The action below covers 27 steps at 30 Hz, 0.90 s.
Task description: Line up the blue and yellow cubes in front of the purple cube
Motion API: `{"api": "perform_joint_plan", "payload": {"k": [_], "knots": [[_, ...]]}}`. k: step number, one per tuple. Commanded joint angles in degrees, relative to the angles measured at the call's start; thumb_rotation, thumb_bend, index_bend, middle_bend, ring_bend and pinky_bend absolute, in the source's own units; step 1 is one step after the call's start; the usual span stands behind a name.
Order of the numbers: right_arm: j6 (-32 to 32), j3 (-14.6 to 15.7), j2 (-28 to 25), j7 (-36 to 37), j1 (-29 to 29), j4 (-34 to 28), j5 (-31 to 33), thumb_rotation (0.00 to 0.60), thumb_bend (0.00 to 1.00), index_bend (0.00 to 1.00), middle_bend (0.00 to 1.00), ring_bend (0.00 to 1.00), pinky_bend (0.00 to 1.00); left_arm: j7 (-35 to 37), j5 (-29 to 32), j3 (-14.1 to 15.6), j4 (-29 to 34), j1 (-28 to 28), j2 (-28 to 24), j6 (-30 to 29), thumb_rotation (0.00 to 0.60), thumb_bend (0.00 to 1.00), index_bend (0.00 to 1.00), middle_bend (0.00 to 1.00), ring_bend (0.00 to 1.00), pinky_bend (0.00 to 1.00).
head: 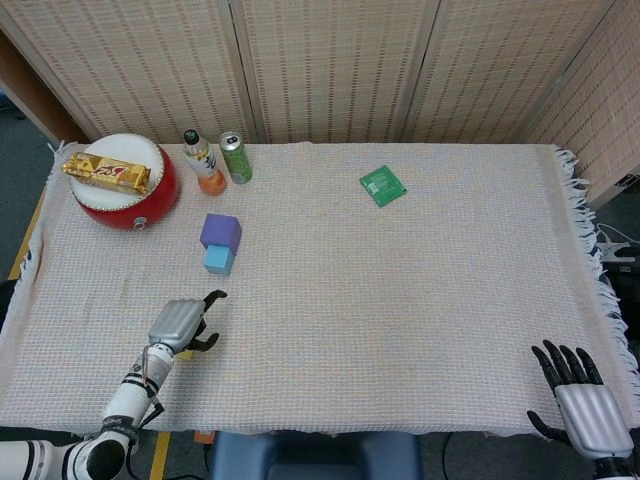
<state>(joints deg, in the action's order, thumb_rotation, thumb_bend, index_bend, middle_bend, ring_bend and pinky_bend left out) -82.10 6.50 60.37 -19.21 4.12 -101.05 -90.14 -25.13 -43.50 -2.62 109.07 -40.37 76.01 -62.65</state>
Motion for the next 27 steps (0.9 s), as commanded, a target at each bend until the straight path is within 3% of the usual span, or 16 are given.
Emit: {"api": "perform_joint_plan", "payload": {"k": [1,6,12,21,27], "knots": [[-0.33,0.23,-0.11,0.1,0.14,-0.1,-0.53,0.462,0.02,0.0,0.0,0.0,0.0,2.23,-1.4,3.09,2.73,2.97,-2.18,-0.26,0.6,0.38,0.2,1.0,1.0,1.0],[-0.35,0.66,-0.09,-0.09,0.24,-0.12,-1.34,0.461,0.02,0.0,0.0,0.0,0.0,3.14,-6.03,7.5,1.15,6.48,-1.94,-0.61,0.6,0.38,0.21,1.0,1.0,1.0],[0.08,1.34,0.23,-0.97,0.3,-0.25,-2.26,0.462,0.02,0.0,0.0,0.0,0.0,0.36,-10.89,9.47,-3.95,8.5,1.68,-2.49,0.6,0.38,0.25,1.0,1.0,1.0],[-0.06,1.38,0.04,-0.94,0.55,-0.37,-2.08,0.462,0.02,0.0,0.0,0.0,0.0,-5.0,-13.85,9.57,-8.18,9.88,4.33,-4.61,0.6,0.38,0.27,1.0,1.0,1.0],[0.19,1.28,0.05,-1.09,0.54,-0.5,-1.7,0.462,0.03,0.0,0.0,0.0,0.0,-4.13,-14.23,8.23,-8.55,10.55,3.43,-4.37,0.6,0.38,0.27,1.0,1.0,1.0]]}}
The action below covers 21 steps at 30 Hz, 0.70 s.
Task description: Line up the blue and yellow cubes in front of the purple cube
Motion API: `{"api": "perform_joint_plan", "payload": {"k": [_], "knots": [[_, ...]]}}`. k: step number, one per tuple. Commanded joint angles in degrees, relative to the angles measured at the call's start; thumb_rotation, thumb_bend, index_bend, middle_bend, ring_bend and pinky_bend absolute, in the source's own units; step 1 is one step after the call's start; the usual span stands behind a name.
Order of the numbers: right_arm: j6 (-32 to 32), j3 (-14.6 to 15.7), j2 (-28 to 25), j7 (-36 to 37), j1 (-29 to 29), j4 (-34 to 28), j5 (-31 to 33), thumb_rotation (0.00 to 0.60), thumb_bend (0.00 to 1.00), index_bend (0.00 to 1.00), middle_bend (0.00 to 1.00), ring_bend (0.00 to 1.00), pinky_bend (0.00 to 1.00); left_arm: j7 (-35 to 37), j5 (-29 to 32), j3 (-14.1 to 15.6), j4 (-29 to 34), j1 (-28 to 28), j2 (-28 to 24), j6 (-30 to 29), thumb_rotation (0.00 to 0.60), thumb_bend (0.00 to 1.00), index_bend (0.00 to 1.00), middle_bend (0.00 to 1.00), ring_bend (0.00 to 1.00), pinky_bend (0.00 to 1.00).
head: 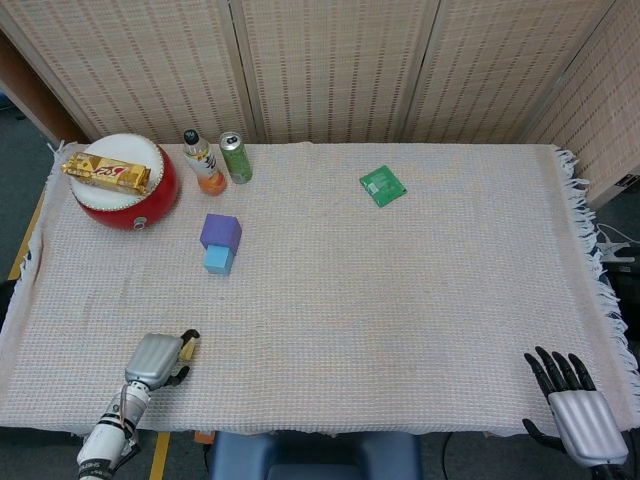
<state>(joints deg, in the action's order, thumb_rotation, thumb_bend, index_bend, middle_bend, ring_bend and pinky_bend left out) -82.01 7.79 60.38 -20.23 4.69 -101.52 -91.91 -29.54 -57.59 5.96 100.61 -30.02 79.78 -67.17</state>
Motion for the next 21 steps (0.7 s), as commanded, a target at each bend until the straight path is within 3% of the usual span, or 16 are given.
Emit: {"api": "perform_joint_plan", "payload": {"k": [1,5,12,21], "knots": [[0.16,-0.03,0.06,-0.16,-0.05,-0.05,0.12,0.462,0.02,0.0,0.0,0.0,0.0,0.27,-0.14,-0.49,-0.12,0.26,-0.5,0.25,0.6,0.38,0.27,1.0,1.0,1.0],[0.08,-0.12,0.09,-0.29,-0.01,-0.15,0.19,0.461,0.02,0.0,0.0,0.0,0.0,0.24,0.17,-0.87,-0.19,0.66,-1.03,0.82,0.6,0.38,0.27,1.0,1.0,1.0],[0.12,-0.09,0.12,-0.39,0.04,-0.19,0.2,0.461,0.02,0.0,0.0,0.0,0.0,0.77,-0.2,-1.81,-2.12,1.08,-0.4,1.67,0.6,0.38,0.37,1.0,1.0,1.0],[0.19,-0.25,0.12,-0.34,0.03,-0.17,0.5,0.462,0.03,0.0,0.0,0.0,0.0,0.79,-2.0,-2.81,-3.81,1.43,0.31,1.91,0.6,0.38,0.44,1.0,1.0,1.0]]}}
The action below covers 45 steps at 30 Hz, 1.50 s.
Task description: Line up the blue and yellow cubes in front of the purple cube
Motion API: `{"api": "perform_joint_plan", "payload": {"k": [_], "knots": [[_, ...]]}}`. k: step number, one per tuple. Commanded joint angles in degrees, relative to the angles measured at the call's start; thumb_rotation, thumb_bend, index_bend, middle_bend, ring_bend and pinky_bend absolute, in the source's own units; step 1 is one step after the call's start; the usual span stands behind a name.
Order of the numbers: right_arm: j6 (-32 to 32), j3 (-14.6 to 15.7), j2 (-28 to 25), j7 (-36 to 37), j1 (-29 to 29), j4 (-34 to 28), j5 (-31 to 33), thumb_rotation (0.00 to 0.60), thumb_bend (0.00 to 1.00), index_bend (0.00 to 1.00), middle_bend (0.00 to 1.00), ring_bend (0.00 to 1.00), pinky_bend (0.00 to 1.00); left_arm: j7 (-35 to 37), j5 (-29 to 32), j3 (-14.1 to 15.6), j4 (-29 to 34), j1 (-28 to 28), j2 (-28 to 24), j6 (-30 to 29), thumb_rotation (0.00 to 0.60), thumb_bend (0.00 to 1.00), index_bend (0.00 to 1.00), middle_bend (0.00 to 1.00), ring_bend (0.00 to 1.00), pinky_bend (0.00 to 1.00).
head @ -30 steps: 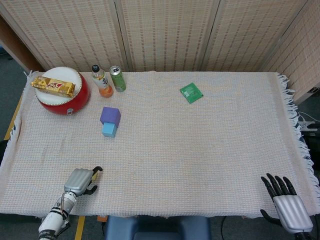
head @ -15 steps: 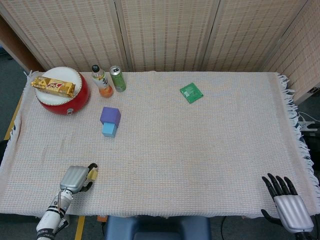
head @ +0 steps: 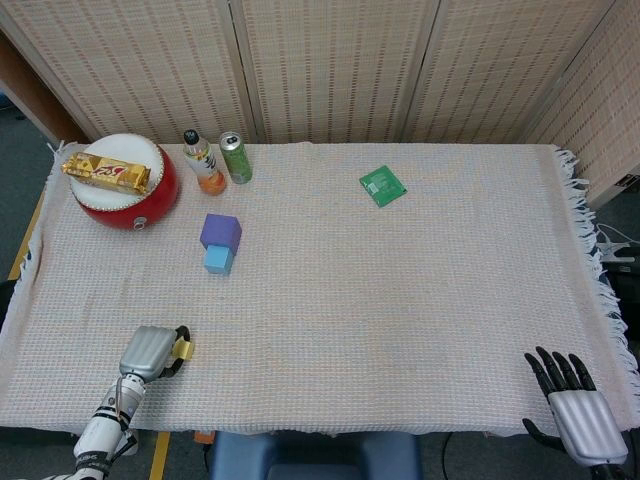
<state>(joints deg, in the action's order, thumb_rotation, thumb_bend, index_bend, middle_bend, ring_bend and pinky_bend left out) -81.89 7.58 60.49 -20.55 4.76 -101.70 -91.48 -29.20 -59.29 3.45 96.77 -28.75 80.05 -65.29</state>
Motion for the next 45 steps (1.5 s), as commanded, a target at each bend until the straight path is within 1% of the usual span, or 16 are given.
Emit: {"api": "perform_joint_plan", "payload": {"k": [1,5,7,9,12,15,21,27,31,37,45], "knots": [[0.18,-0.06,0.03,-0.04,-0.08,0.0,0.16,0.462,0.03,0.0,0.0,0.0,0.0,0.7,-0.66,-0.5,-0.01,0.22,-0.03,-0.02,0.6,0.38,0.44,1.0,1.0,1.0],[0.34,-0.18,0.03,-0.06,-0.15,0.0,0.44,0.461,0.02,0.0,0.0,0.0,0.0,1.5,-1.33,-1.6,0.54,0.14,-0.75,-0.02,0.6,0.38,0.45,1.0,1.0,1.0],[0.46,-0.29,0.1,-0.14,-0.2,0.04,0.73,0.462,0.02,0.0,0.0,0.0,0.0,2.22,-1.18,-2.63,0.92,-0.26,-1.26,0.55,0.6,0.38,0.45,1.0,1.0,1.0],[0.64,-0.42,0.21,-0.32,-0.29,0.11,1.01,0.462,0.02,0.0,0.0,0.0,0.0,2.73,-0.25,-3.87,1.14,-0.93,-1.5,1.53,0.6,0.38,0.45,1.0,1.0,1.0],[1.1,-0.64,0.56,-0.74,-0.52,0.28,1.49,0.461,0.02,0.0,0.0,0.0,0.0,3.1,2.93,-6.49,1.06,-2.96,-1.63,4.45,0.6,0.38,0.46,1.0,1.0,1.0],[1.5,-0.91,0.85,-1.12,-0.69,0.38,2.21,0.462,0.02,0.0,0.0,0.0,0.0,2.07,5.58,-8.87,-0.9,-5.54,-1.0,6.81,0.6,0.38,0.45,1.0,1.0,1.0],[2.37,-1.93,1.08,-1.39,-1.19,0.52,4.66,0.463,0.02,0.0,0.0,0.0,0.0,0.34,9.6,-11.51,-5.17,-9.11,0.95,9.25,0.6,0.39,0.45,1.0,1.0,1.0],[3.24,-2.71,1.4,-1.85,-1.75,0.75,6.7,0.462,0.02,0.0,0.0,0.0,0.0,0.5,13.46,-13.07,-9.47,-11.87,2.7,12.47,0.6,0.39,0.45,1.0,1.0,1.0],[3.62,-3.03,1.6,-2.18,-2.04,0.78,7.65,0.461,0.03,0.0,0.0,0.0,0.0,0.43,15.33,-13.45,-11.28,-13.38,3.94,13.93,0.6,0.39,0.45,1.0,1.0,1.0],[3.84,-3.25,1.71,-2.44,-2.3,0.79,8.55,0.462,0.02,0.0,0.0,0.0,0.0,-0.74,15.87,-13.52,-13.61,-15.33,5.77,13.71,0.6,0.39,0.44,1.0,1.0,1.0],[3.79,-3.43,1.74,-2.45,-2.48,0.85,9.28,0.462,0.02,0.0,0.0,0.0,0.0,-0.53,17.0,-13.72,-17.12,-16.99,7.73,14.69,0.6,0.39,0.44,1.0,1.0,1.0]]}}
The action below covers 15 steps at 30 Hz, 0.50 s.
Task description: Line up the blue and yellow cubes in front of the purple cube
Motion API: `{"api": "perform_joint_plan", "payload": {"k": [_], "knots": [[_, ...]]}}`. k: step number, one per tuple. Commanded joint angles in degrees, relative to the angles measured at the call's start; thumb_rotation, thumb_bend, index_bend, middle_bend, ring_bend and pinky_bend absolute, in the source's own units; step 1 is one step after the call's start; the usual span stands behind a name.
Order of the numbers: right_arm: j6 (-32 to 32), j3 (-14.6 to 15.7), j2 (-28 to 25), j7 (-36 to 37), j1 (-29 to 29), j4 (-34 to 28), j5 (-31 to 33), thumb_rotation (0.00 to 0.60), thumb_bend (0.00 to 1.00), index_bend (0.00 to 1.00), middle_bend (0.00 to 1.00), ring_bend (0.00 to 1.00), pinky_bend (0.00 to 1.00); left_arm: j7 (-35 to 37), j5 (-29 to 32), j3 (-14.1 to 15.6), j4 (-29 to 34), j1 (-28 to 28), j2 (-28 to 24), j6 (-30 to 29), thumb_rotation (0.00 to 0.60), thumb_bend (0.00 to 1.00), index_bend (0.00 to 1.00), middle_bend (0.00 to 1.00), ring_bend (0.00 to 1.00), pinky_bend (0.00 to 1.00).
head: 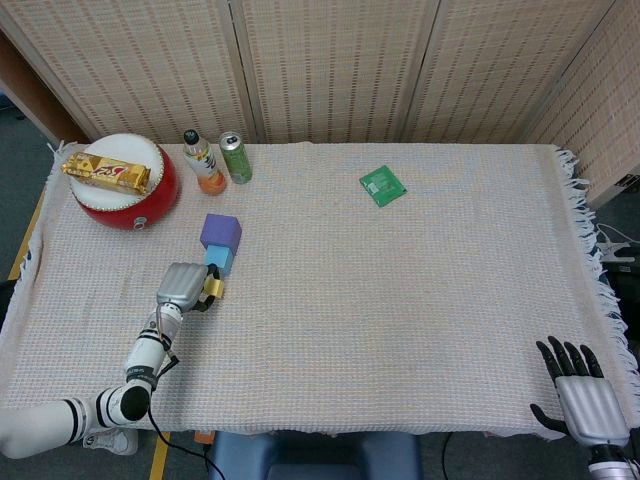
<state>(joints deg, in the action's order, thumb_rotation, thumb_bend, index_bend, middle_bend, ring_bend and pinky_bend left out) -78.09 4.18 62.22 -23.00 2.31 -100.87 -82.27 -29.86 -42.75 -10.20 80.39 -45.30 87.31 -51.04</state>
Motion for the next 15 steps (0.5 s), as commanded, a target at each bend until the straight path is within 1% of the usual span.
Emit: {"api": "perform_joint_plan", "payload": {"k": [1,7,15], "knots": [[-0.01,-0.04,0.0,0.0,-0.05,0.01,0.13,0.462,0.02,0.0,0.0,0.0,0.0,0.2,0.63,-0.08,-1.07,-0.59,0.68,0.61,0.6,0.39,0.44,1.0,1.0,1.0],[-0.29,0.0,-0.19,0.3,-0.08,-0.06,0.2,0.462,0.02,0.0,0.0,0.0,0.0,0.2,0.85,0.45,-2.86,-1.31,1.88,1.0,0.6,0.39,0.43,1.0,1.0,1.0],[-0.47,0.13,-0.35,0.48,-0.11,-0.16,0.2,0.462,0.02,0.0,0.0,0.0,0.0,-0.4,1.02,1.16,-4.17,-1.77,2.42,0.89,0.6,0.39,0.37,1.0,1.0,1.0]]}}
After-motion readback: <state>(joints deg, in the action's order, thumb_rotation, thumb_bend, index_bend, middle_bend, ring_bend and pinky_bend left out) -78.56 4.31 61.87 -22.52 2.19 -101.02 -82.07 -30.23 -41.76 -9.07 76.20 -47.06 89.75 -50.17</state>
